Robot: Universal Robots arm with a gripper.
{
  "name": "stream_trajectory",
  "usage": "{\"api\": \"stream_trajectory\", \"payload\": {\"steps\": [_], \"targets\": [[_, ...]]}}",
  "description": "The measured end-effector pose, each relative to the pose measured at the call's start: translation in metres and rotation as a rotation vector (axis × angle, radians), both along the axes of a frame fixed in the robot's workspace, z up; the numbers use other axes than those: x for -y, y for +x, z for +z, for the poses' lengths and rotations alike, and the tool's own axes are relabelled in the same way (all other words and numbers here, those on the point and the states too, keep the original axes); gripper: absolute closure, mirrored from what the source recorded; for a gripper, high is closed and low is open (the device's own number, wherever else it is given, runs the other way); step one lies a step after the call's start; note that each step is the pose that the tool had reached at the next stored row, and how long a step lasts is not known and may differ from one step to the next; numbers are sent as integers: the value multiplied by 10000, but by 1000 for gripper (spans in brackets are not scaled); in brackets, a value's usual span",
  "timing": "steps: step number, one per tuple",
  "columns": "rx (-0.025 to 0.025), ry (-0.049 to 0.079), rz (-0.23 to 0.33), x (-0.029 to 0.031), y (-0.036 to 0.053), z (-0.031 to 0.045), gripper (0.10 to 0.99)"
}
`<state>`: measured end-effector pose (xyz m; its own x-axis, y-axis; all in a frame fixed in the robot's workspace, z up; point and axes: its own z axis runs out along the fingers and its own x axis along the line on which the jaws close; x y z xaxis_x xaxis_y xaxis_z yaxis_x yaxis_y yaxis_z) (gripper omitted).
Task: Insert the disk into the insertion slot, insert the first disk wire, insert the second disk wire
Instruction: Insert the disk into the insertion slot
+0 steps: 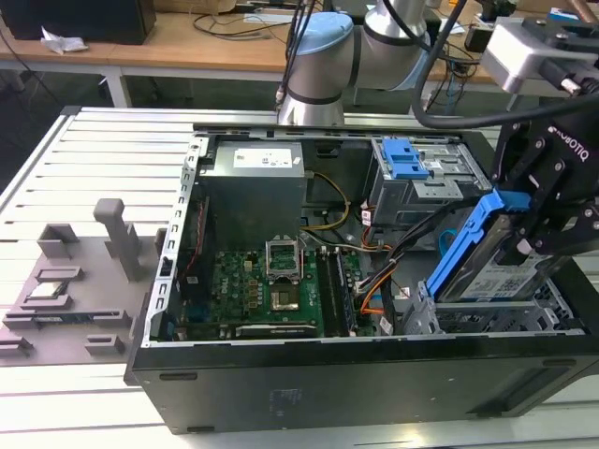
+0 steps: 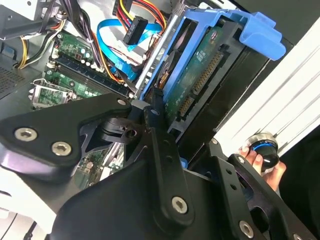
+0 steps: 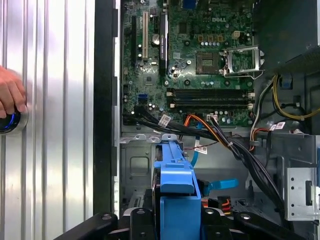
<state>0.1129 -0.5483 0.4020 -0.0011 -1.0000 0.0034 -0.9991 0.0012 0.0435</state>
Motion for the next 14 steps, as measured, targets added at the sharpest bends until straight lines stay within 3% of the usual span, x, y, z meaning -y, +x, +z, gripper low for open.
{"api": "stream_trajectory", "payload": {"steps": [4, 14], "targets": [[0, 1, 0, 0, 0, -47, 729], [0, 0, 0, 0, 0, -49, 729]]}}
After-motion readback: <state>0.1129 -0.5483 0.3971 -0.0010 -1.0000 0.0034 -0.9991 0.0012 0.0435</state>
